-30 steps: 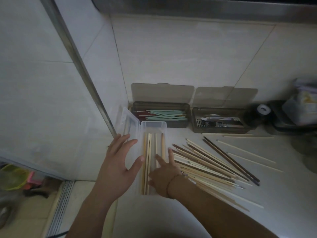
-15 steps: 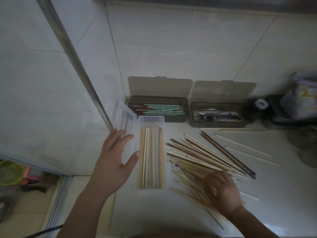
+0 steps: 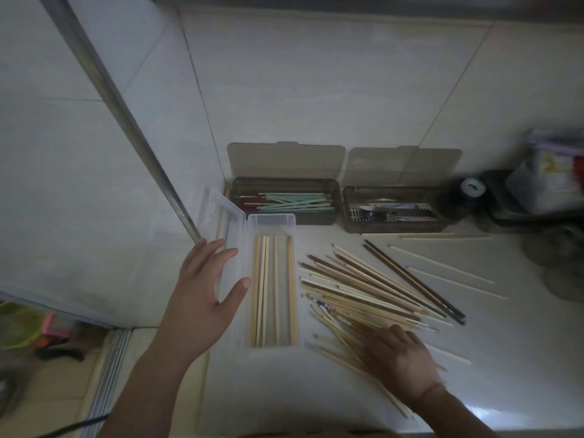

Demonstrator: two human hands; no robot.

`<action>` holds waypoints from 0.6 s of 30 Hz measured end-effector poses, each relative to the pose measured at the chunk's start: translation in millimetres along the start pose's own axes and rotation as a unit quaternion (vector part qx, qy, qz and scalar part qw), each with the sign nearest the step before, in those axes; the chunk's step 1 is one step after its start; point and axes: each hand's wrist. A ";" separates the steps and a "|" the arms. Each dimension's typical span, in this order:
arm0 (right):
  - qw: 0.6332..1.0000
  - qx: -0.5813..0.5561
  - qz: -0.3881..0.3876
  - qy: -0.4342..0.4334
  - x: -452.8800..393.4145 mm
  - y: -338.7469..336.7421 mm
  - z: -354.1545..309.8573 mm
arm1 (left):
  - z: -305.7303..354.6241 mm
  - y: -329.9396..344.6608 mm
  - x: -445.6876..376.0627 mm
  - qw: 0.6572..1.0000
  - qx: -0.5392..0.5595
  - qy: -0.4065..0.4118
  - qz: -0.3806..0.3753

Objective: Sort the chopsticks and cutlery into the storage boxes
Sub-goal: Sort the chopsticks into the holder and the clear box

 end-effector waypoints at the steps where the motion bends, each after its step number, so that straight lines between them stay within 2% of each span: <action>1: 1.000 0.000 0.002 -0.006 0.6 1.3 0.5 | 0.0 -0.2 0.1 1.000 0.001 0.000 0.002; 9: 1.000 0.020 -0.012 0.001 -6.4 -3.1 -4.7 | -0.8 -1.6 1.7 1.000 0.009 -0.005 0.002; 13: 0.998 -0.013 0.003 0.061 -18.8 -15.2 -7.2 | -1.8 -2.3 1.3 1.000 0.017 -0.006 0.001; 18: 0.991 0.057 -0.114 0.045 -28.8 -21.2 -16.1 | -4.4 -1.1 2.5 1.000 0.020 -0.003 0.008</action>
Point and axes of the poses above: each hand's wrist, its own x-axis away from the middle knuckle, its own y-axis out of the palm, z = x × y, and after that the axes turned 11 degrees about y, right-handed
